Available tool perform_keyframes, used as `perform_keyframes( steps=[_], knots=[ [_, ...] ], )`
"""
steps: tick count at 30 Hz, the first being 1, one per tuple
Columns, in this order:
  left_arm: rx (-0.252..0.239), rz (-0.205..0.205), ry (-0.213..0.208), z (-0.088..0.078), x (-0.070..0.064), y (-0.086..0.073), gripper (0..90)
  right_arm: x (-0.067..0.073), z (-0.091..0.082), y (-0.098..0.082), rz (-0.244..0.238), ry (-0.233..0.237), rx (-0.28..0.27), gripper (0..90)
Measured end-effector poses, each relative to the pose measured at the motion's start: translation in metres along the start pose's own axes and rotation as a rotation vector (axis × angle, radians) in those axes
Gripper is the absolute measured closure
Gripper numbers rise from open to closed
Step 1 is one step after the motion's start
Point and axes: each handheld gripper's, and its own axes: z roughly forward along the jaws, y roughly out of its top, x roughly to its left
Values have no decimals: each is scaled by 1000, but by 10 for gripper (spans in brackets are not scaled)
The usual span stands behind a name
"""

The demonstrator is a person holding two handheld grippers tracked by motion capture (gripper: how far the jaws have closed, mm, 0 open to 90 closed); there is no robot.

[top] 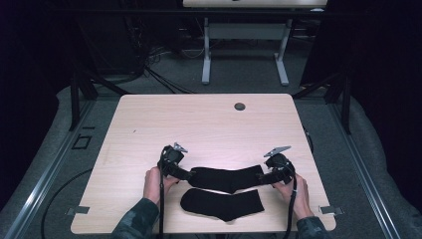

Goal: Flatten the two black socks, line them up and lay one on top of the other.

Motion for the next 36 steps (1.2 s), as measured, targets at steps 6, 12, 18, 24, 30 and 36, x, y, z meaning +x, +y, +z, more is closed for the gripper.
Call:
perform_keyframes(
  steps=[6, 12, 18, 24, 30, 36],
  knots=[
    [42, 37, 58, 9, 0, -4, 157, 3, 8, 1, -4, -3, 10, 182],
    [57, 41, 67, 6, 7, -6, 155, 9, 9, 2, -10, 2, 4, 174],
    [65, 44, 64, 2, 11, -10, 155, 10, 11, 3, -37, -4, 5, 131],
    [61, 45, 62, 0, 13, -13, 155, 9, 11, 3, -35, 6, 7, 115],
    [48, 41, 68, -1, 11, -17, 156, 7, 12, 0, -24, 26, -11, 113],
    [40, 54, 64, -1, 11, -18, 149, 6, 12, -1, -17, 33, -15, 98]
  ],
)
